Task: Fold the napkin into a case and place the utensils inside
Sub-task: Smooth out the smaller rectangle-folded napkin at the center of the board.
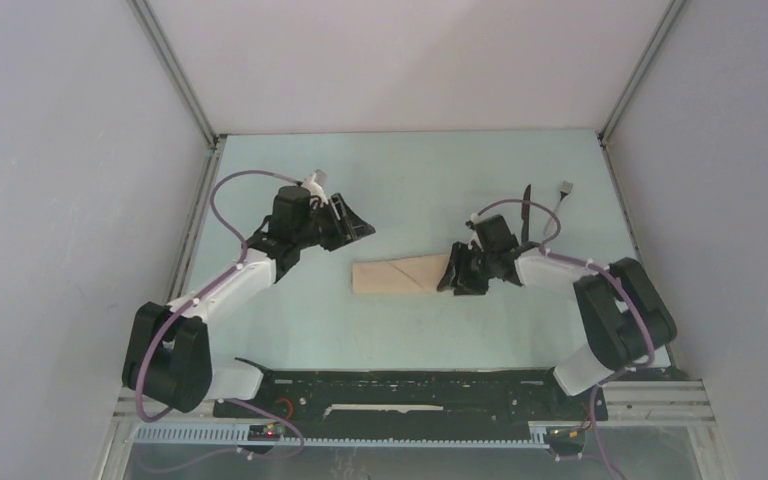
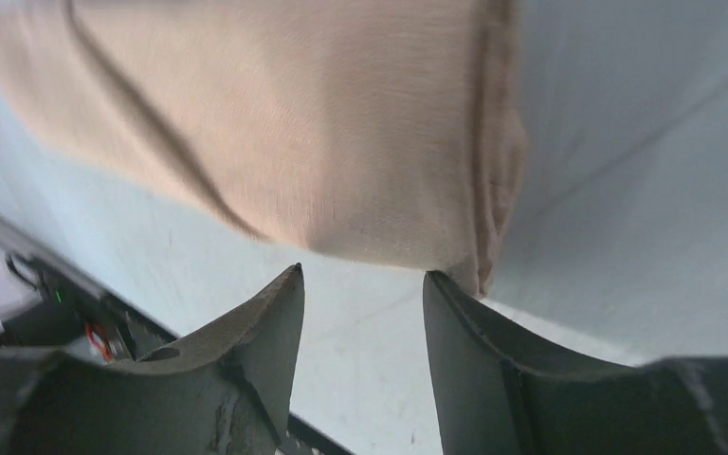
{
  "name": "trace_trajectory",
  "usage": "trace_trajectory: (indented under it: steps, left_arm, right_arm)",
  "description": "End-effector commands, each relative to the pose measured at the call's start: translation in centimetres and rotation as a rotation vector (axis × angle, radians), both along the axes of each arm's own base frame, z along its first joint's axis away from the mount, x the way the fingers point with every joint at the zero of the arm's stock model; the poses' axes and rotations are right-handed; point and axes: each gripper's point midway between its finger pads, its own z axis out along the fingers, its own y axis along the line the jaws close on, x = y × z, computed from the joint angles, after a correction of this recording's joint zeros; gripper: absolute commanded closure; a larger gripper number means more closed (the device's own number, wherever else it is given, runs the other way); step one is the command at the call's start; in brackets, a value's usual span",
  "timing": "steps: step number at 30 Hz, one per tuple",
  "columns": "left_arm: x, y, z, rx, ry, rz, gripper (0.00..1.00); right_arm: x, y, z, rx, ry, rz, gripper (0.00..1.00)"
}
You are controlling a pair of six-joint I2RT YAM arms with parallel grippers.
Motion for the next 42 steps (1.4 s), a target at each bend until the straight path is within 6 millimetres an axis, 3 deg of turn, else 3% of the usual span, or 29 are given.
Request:
trace_trajectory:
  steps: [1,3,6,10,15,21,26,32,36,38,42]
  left_arm:
    - [-1.8,-0.7,-0.9,0.044,0.043,-0.092,0.43]
    - [-1.8,-0.9,-1.5,0.070,0.050,-0.108,0.42]
    - [-1.1,-1.1,-2.9,0.135,0.080,-0.131,0.42]
    - [0.4,-0.6,-4.8,0.228,0.102,-0.097,0.42]
    - [1.0,-0.3,-8.6,0.276,0.161,-0.065,0.43]
    - [-1.9,0.5,-12.6,0.300,0.220,-0.049,0.49]
    - [-5.3,1.5,-14.3,0.285,0.243,-0.016,0.61]
    - [-9.0,3.0,-13.4,0.186,0.233,0.075,0.68]
    - [-11.5,4.4,-12.3,0.192,0.241,0.119,0.52]
    - [-11.8,5.4,-11.1,0.219,0.219,0.148,0.46]
    - [-10.7,6.0,-5.9,0.233,0.120,0.168,0.42]
  right_arm:
    - [8.2,-3.2,0.9,-0.122,-0.086,-0.114,0.43]
    - [12.7,-3.5,2.9,-0.101,-0.152,-0.125,0.43]
    - [15.1,-3.3,5.0,-0.105,-0.148,-0.099,0.43]
    - [12.8,-2.8,6.9,-0.001,-0.133,-0.110,0.41]
    - [10.3,-1.1,5.7,0.172,-0.060,-0.096,0.41]
    - [10.8,0.6,2.6,0.283,0.023,-0.069,0.42]
    - [11.4,2.6,1.4,0.289,0.024,-0.008,0.47]
    - [11.5,6.9,1.0,0.271,-0.005,0.099,0.52]
    - [10.8,10.0,1.0,0.278,-0.007,0.190,0.52]
    - [10.5,10.2,0.9,0.278,0.007,0.197,0.52]
    - [9.8,8.7,1.0,0.272,0.030,0.136,0.48]
